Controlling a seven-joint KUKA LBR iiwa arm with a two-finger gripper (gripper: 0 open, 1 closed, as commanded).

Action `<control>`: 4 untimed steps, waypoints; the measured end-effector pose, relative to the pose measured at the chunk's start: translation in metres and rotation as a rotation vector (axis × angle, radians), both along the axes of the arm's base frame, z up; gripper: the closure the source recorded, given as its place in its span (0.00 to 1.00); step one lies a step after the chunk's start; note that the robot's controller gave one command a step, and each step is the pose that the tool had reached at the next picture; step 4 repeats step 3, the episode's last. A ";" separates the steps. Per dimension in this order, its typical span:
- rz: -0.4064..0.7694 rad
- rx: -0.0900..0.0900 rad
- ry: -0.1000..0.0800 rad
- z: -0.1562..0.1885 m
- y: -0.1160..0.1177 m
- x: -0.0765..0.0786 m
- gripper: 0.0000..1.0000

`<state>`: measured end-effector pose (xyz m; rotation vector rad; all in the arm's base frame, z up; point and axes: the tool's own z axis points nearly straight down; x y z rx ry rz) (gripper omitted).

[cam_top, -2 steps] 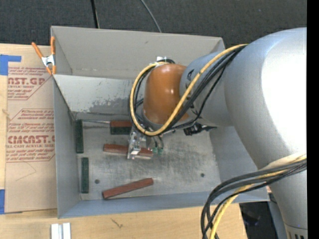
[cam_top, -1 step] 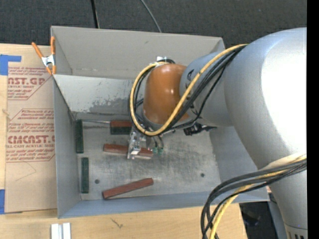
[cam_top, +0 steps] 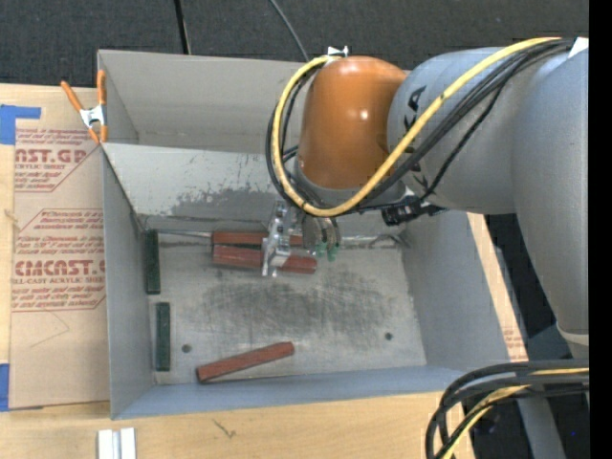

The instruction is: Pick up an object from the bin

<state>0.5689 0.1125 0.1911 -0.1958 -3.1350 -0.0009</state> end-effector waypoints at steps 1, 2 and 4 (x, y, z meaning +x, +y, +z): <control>0.000 0.000 0.000 0.000 0.000 0.000 1.00; 0.001 0.000 0.002 0.004 0.001 0.000 1.00; 0.183 -0.001 -0.003 0.017 -0.001 0.001 1.00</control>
Offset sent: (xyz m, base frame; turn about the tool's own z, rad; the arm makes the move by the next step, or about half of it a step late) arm 0.0018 0.0074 0.0335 -0.0075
